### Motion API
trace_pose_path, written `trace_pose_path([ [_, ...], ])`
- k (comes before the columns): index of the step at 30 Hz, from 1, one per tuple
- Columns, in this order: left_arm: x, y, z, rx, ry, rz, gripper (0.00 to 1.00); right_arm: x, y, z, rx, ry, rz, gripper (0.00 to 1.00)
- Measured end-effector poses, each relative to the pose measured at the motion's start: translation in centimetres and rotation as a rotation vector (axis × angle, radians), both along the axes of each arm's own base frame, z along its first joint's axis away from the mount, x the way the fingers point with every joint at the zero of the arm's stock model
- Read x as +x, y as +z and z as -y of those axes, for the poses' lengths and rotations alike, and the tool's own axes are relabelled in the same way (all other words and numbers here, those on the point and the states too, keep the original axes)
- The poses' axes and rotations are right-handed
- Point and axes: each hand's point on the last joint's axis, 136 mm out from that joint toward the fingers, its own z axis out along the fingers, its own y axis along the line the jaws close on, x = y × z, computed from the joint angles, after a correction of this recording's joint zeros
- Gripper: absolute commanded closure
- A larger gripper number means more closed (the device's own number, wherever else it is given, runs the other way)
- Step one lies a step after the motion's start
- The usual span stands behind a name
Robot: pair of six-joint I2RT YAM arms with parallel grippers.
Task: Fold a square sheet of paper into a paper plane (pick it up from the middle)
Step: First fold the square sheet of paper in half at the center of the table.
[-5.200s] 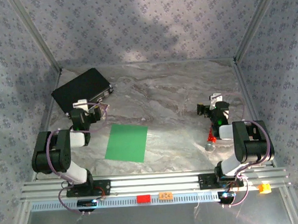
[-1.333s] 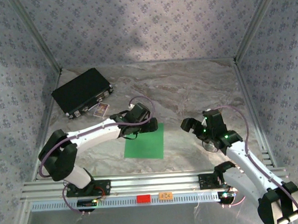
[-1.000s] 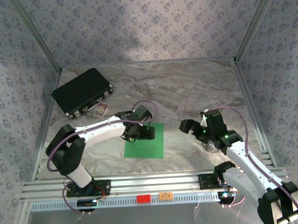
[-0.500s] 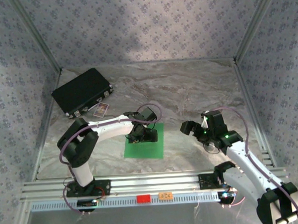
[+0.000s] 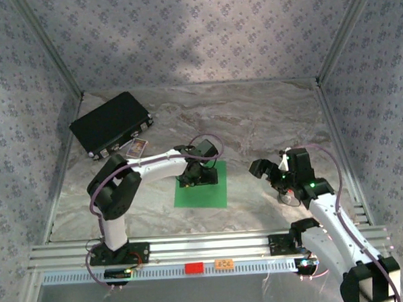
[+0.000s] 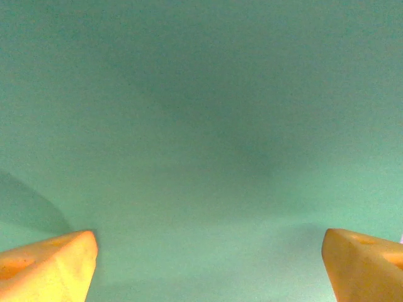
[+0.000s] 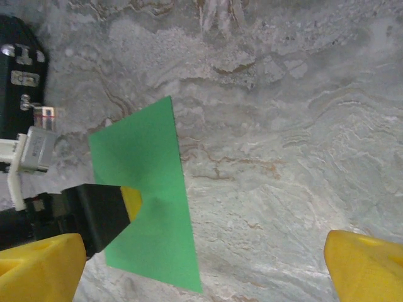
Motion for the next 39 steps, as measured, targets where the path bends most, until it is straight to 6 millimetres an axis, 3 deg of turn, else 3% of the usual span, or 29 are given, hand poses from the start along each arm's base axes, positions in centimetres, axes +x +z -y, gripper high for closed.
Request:
trace_pose_path([
  [4, 0.3, 0.8, -0.8, 0.059, -0.036, 0.016, 0.08, 0.5, 1.6, -0.5, 0.089, 0.005, 0.064, 0.01],
  [8, 1.0, 2.4, -0.2, 0.063, -0.072, 0.038, 0.08, 0.6, 2.5, -1.0, 0.109, 0.029, 0.095, 0.01],
  [10, 1.2, 2.5, 0.1, 0.066, -0.081, 0.037, 0.08, 0.4, 2.3, -1.2, 0.088, 0.042, 0.075, 0.01],
  [19, 0.4, -0.8, -0.7, 0.156, -0.089, -0.044, 0.07, -0.8, -0.8, -2.6, 0.000, 0.131, -0.065, 0.01],
  [39, 0.8, -0.8, -0.2, 0.158, -0.062, -0.053, 0.04, -1.4, -2.3, -2.8, -0.059, 0.158, -0.111, 0.01],
])
